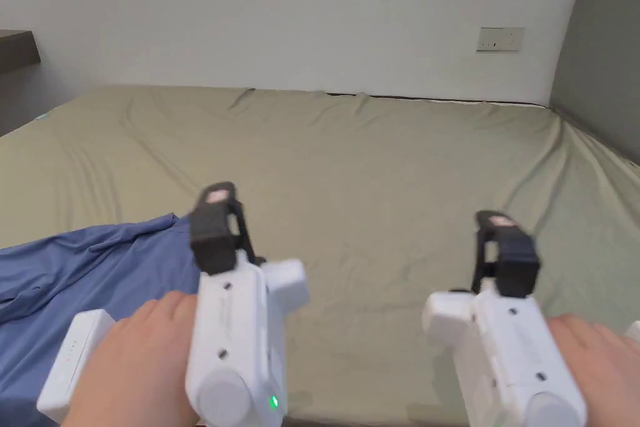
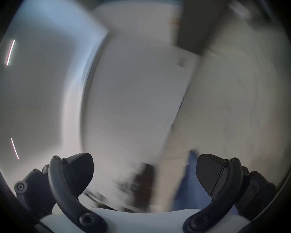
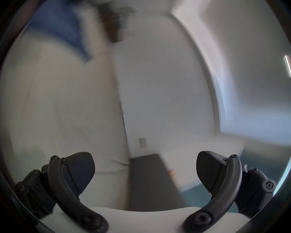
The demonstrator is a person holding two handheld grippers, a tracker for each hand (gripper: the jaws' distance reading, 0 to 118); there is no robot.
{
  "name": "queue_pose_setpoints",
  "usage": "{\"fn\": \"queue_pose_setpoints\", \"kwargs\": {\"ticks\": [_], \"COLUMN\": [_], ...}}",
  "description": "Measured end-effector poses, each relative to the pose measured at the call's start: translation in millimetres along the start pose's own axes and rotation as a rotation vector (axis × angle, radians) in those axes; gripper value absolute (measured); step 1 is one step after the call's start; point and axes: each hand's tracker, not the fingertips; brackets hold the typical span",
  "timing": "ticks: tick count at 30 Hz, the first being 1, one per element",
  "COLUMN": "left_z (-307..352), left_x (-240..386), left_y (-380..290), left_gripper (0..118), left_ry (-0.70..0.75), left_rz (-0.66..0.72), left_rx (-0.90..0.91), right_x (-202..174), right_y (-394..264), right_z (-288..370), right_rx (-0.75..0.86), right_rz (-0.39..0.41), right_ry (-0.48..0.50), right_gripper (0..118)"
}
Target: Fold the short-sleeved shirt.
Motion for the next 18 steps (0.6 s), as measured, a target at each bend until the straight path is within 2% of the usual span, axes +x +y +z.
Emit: {"fn": "queue_pose_setpoints", "kwargs": {"ticks": [1, 4, 6, 7, 8, 9, 12, 13, 14, 15, 16, 17, 18], "left_z": [4, 12, 12, 12, 10, 7, -8, -4, -2, -5, -10, -23, -30], "left_x": [14, 24, 29, 29, 26, 18, -25, -47, -60, -67, -75, -72, -72], "left_y": [0, 8, 6, 6, 6, 4, -6, -13, -26, -35, -43, -58, -70], "left_gripper": [118, 117, 117, 117, 117, 117, 117, 117, 117, 117, 118, 118, 118], "left_ry": [-0.036, -0.242, -0.234, -0.232, -0.214, -0.222, -0.266, -0.259, -0.291, -0.301, -0.338, -0.397, -0.440], "left_rz": [-0.103, -0.080, -0.086, -0.080, -0.038, 0.060, 0.634, 0.846, 1.069, 1.212, 1.325, 1.463, 1.604], "left_rx": [0.010, -0.027, -0.014, -0.006, 0.001, -0.019, -0.087, -0.022, 0.117, 0.113, 0.007, -0.061, -0.090], "right_x": [-11, -26, -28, -20, -13, -5, 39, 49, 54, 53, 51, 57, 63], "right_y": [6, 10, 10, 4, 0, -5, -45, -68, -94, -115, -132, -138, -142], "right_z": [4, 10, 9, 9, 5, 1, -13, -16, -20, -19, -19, -18, -15], "right_rx": [0.017, 0.087, 0.063, 0.054, 0.031, 0.005, -0.088, -0.111, -0.105, -0.070, -0.072, -0.226, -0.175], "right_rz": [0.052, 0.073, 0.066, 0.019, -0.079, -0.192, -0.850, -1.124, -1.443, -1.692, -1.919, -2.060, -2.055], "right_ry": [0.092, 0.276, 0.283, 0.283, 0.273, 0.252, 0.252, 0.255, 0.273, 0.295, 0.275, 0.303, 0.201], "right_gripper": [118, 118, 118, 118, 118, 118, 118, 118, 118, 118, 118, 118, 118]}}
